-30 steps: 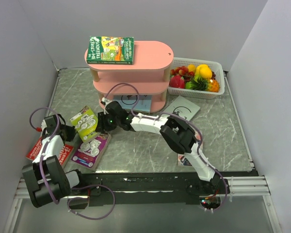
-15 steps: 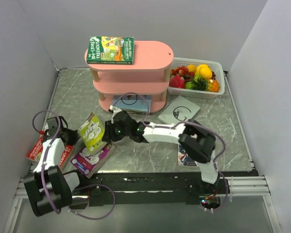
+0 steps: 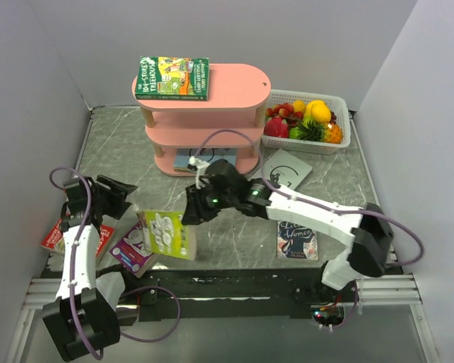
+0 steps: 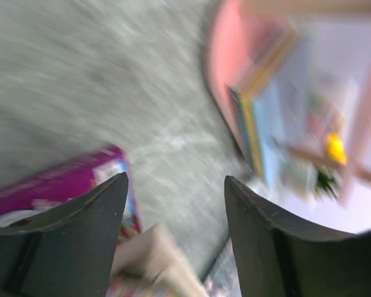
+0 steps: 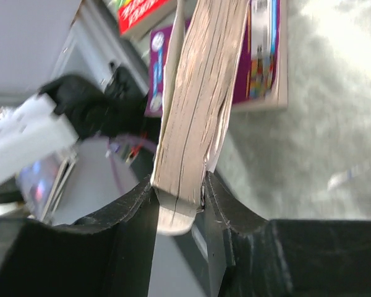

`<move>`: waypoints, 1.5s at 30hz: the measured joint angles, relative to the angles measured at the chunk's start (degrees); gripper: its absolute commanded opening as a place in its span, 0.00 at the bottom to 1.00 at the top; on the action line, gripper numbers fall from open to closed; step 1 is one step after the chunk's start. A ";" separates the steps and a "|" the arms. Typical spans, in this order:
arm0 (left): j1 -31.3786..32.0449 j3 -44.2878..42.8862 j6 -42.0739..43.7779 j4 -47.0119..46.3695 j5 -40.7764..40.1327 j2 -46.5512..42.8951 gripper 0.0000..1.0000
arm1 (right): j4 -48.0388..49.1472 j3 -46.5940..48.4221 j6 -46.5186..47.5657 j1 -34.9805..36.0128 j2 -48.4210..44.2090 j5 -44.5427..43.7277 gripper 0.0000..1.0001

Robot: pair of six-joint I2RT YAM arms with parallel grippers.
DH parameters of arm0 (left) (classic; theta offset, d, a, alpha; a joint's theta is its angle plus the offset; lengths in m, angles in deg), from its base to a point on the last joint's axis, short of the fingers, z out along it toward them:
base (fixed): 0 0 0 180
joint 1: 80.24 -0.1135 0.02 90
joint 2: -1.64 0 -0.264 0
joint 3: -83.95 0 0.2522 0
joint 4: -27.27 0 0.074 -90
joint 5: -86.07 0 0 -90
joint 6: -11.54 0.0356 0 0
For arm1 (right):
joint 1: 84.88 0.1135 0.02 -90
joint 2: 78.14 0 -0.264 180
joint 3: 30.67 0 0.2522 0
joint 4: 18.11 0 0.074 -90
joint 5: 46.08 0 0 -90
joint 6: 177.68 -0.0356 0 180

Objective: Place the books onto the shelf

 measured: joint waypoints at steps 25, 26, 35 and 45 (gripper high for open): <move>10.05 26.25 -22.99 -50.60 30.60 -24.02 0.96 | 1.01 -17.57 -18.51 -22.73 -28.96 26.62 0.00; 10.49 26.58 -23.65 -52.28 30.84 -24.15 0.96 | 1.38 -17.57 -19.15 -22.69 -28.98 27.15 0.00; 14.05 26.73 -22.14 -53.22 32.11 -26.71 0.96 | 3.93 -17.27 -22.58 -22.69 -30.77 28.63 0.00; 14.60 29.33 -28.02 -62.03 34.75 -26.80 0.96 | 4.00 -13.46 -22.91 -22.69 -29.99 29.57 0.00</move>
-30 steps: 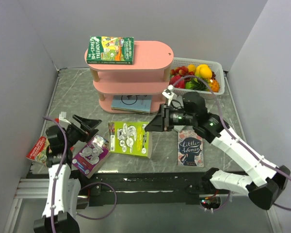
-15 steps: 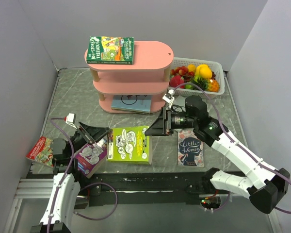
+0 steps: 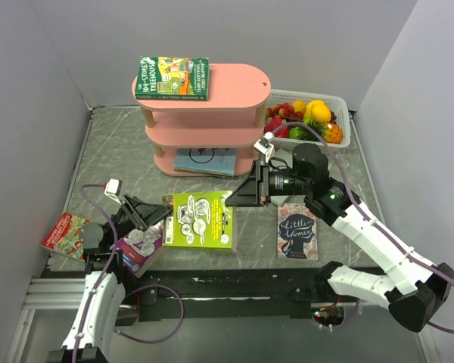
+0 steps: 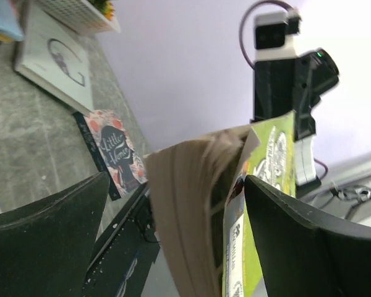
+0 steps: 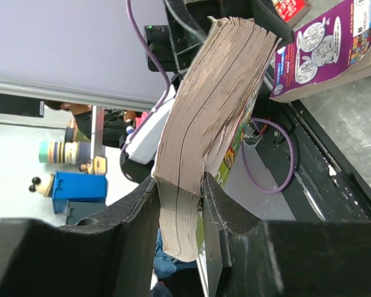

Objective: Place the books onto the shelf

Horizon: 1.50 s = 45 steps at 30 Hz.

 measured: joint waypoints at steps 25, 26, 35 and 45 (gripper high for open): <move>17.59 -11.23 -4.09 -10.16 -2.67 2.43 0.01 | -10.25 10.73 7.28 0.63 2.43 -2.10 0.99; 17.73 -12.59 -4.15 -10.14 -3.08 2.64 0.01 | -11.21 11.45 8.76 0.66 1.51 -3.93 0.99; 17.86 -20.46 -2.75 -6.73 -3.91 6.03 0.01 | -13.20 5.57 9.77 0.66 -9.11 -7.54 0.99; 17.90 -23.76 2.80 2.19 -3.78 7.43 0.01 | -7.74 2.54 5.09 0.52 -10.54 -6.91 0.99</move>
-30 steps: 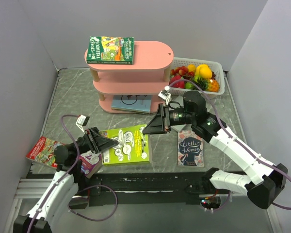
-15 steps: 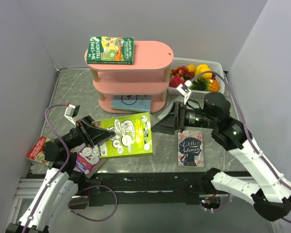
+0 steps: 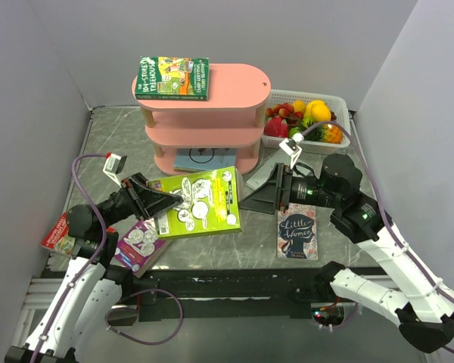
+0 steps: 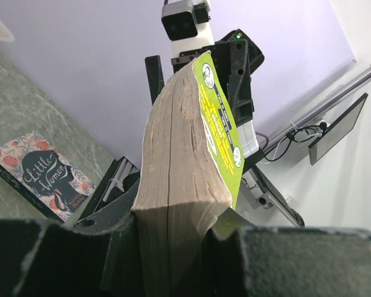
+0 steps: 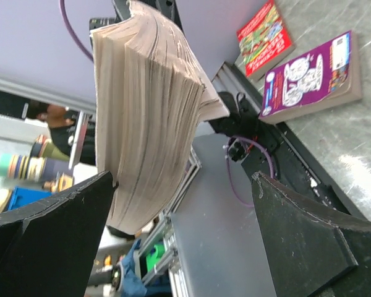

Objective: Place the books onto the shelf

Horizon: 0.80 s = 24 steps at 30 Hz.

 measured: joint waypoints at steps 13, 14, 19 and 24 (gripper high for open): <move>0.07 -0.61 2.12 2.95 -0.15 -0.02 0.01 | 3.96 -1.40 -1.53 0.02 -4.00 -1.75 0.99; 0.07 -0.61 2.03 2.84 -0.15 -0.02 0.01 | 4.42 -1.38 -1.53 0.09 -3.72 -1.31 0.99; 0.07 -0.61 1.79 2.03 -0.15 -0.02 0.01 | 4.85 -1.38 -1.29 0.96 -1.09 -0.59 0.99; 0.07 -0.61 1.77 1.66 -0.24 0.28 0.01 | 4.94 -1.33 -1.05 2.40 2.67 -0.48 0.87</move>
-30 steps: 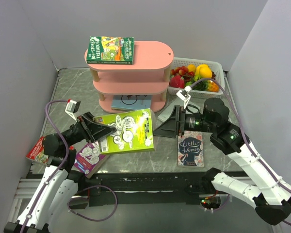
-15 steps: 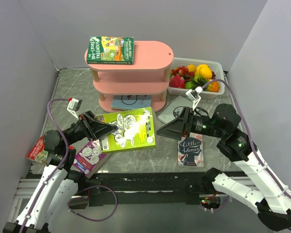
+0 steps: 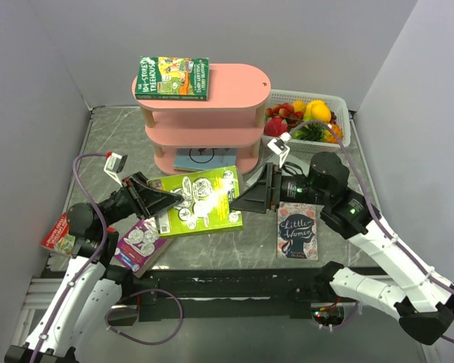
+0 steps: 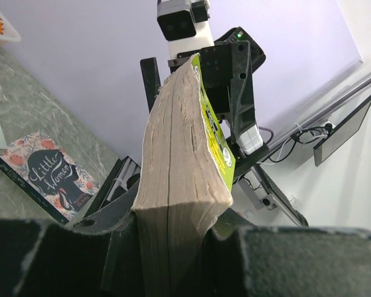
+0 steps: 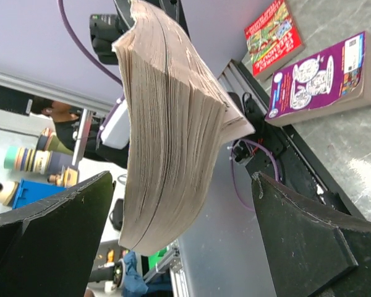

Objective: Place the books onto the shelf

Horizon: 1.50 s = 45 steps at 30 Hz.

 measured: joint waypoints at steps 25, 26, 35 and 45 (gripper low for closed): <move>0.26 -42.27 28.46 55.43 -53.07 6.84 0.96 | 4.09 33.24 -2.21 -12.46 20.28 4.59 0.00; 0.26 -43.89 28.79 56.74 -56.72 6.91 0.96 | 5.25 35.67 -3.28 -13.73 22.27 4.63 0.00; 0.26 -47.52 28.96 58.18 -68.57 11.87 0.96 | 4.35 66.45 -6.82 -19.15 48.59 7.61 0.00; 0.20 -46.93 30.27 56.85 -66.42 20.44 0.96 | -1.22 71.87 -6.64 -21.40 61.57 9.62 0.00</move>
